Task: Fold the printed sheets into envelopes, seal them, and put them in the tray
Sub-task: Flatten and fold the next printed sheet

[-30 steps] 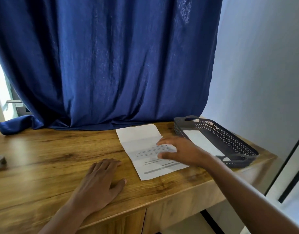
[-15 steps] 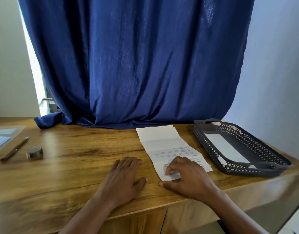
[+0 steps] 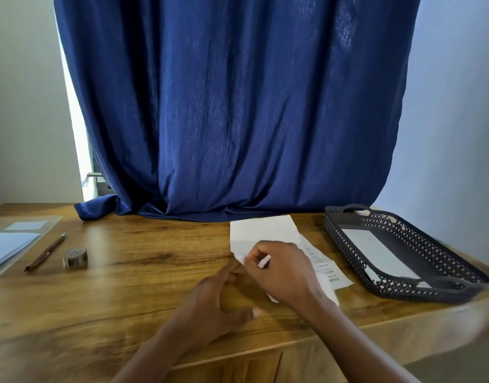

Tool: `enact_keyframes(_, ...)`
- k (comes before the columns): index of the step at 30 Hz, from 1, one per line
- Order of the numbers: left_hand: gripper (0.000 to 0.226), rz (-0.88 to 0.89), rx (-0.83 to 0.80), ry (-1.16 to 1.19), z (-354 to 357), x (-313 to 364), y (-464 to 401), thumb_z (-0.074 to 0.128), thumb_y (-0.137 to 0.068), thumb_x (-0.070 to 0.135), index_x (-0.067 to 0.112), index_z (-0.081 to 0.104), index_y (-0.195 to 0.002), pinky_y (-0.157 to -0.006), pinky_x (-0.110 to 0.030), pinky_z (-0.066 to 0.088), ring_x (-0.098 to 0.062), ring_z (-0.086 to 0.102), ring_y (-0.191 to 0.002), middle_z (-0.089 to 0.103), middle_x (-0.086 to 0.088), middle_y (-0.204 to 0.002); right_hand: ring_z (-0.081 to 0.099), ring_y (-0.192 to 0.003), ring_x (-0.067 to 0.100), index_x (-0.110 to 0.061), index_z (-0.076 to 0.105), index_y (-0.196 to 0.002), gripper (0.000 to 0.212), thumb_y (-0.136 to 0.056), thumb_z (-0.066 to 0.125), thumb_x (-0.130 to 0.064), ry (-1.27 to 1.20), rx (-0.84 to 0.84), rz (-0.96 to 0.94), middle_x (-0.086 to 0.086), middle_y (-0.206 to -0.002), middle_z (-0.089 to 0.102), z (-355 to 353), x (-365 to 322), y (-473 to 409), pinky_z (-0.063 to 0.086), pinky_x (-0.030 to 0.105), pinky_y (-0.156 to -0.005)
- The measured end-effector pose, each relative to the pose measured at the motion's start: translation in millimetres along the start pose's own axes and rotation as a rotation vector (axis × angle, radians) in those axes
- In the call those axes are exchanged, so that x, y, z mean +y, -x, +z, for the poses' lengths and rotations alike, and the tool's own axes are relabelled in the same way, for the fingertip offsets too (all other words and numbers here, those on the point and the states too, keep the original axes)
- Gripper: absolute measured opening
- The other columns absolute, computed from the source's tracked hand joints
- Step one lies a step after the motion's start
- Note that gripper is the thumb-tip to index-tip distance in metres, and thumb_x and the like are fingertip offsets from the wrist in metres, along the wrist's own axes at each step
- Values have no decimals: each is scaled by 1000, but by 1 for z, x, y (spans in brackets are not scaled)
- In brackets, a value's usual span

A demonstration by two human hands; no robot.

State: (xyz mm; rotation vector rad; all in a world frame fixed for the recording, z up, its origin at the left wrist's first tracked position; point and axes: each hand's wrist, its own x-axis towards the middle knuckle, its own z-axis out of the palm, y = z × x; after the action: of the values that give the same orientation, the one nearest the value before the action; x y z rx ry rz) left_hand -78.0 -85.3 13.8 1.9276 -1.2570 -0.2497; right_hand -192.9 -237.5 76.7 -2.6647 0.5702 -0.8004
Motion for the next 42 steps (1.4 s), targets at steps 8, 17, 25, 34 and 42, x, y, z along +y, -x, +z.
enact_keyframes(8,80,-194,243,769,-30,-4,28,98,-65,34,29,56,-133,-87,-37,60,-22,73,-107,76,-4,-116,68,-89,-3,-33,76,-96,21,-90,65,-50,-470,-188,-30,-21,-90,74,31,-66,-18,56,21,-80)
enact_keyframes(17,65,-520,370,771,-112,-42,61,72,-85,-9,29,47,-132,-63,-42,65,-36,77,-86,79,-14,-93,61,-100,-13,-45,71,-104,16,-96,60,-51,-429,-180,-73,-36,-105,67,48,-57,-9,51,17,-86)
enact_keyframes(25,107,-480,529,-59,-148,-64,60,88,-81,20,28,16,-160,-99,-40,51,-24,55,-123,47,-12,-150,15,-153,5,-50,36,-150,81,-80,34,-91,-40,-517,-109,-23,-164,25,98,-53,23,11,36,-122)
enact_keyframes(34,56,-131,159,-578,-88,-53,55,47,-104,50,45,27,-156,-128,-39,8,-12,6,-158,10,12,-172,25,-150,14,-45,36,-150,69,-92,23,-79,156,-412,-170,-16,-164,31,100,-70,35,18,39,-122)
enact_keyframes(42,62,-232,-55,-680,-68,-61,57,18,-109,53,32,3,-165,-125,-41,-13,-15,-19,-156,-8,7,-173,48,-115,-2,-39,61,-127,39,-100,38,-54,3,-299,-213,-22,-131,60,86,-72,40,41,18,-97)
